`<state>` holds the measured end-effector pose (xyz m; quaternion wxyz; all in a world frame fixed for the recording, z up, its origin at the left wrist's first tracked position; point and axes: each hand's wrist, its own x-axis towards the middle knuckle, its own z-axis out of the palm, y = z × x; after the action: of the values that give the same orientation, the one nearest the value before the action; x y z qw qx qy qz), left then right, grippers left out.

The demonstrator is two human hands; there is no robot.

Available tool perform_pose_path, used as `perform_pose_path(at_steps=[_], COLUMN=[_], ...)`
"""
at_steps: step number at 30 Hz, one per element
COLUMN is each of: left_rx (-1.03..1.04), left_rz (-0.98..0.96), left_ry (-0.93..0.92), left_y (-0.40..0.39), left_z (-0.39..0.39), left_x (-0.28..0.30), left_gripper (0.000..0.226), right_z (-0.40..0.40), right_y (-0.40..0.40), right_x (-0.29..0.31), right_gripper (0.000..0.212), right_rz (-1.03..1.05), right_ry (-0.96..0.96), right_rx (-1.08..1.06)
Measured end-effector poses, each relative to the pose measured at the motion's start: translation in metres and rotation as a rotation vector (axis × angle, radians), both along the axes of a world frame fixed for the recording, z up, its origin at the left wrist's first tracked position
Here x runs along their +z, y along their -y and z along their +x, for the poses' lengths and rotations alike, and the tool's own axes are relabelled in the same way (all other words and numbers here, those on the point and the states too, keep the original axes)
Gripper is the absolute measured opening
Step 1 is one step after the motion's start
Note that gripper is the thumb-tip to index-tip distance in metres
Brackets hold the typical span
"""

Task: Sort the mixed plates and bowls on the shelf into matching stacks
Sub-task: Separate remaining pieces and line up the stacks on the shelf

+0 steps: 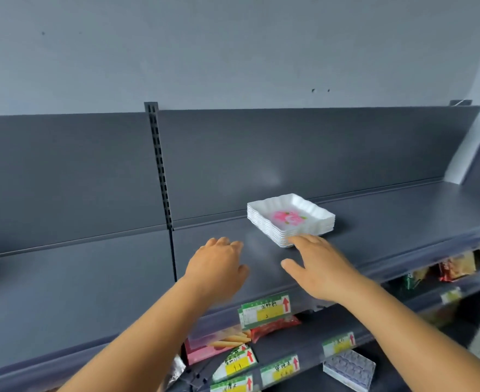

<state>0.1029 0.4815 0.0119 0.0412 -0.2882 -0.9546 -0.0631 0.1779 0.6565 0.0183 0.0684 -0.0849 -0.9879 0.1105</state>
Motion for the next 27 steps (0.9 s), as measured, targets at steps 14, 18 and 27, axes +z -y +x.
perform_pose_path(at_steps=[14,18,27], left_rx=[0.06,0.121,0.303], left_rz=[0.065,0.102,0.531], left_ry=[0.101,0.161,0.505], left_y=[-0.112,-0.132,-0.148], left_z=[-0.096,-0.111,-0.118], left_x=[-0.012,-0.021,-0.031], left_gripper=[0.059,0.068,0.037], right_z=[-0.08,-0.108,-0.145], right_y=[-0.126,-0.146,-0.171], right_x=[-0.006,-0.014,-0.028], right_gripper=[0.058,0.059,0.034], right_rz=[-0.148,-0.256,-0.701], right_ry=[-0.018,-0.017,0.008], right_rx=[-0.245,-0.281,-0.27])
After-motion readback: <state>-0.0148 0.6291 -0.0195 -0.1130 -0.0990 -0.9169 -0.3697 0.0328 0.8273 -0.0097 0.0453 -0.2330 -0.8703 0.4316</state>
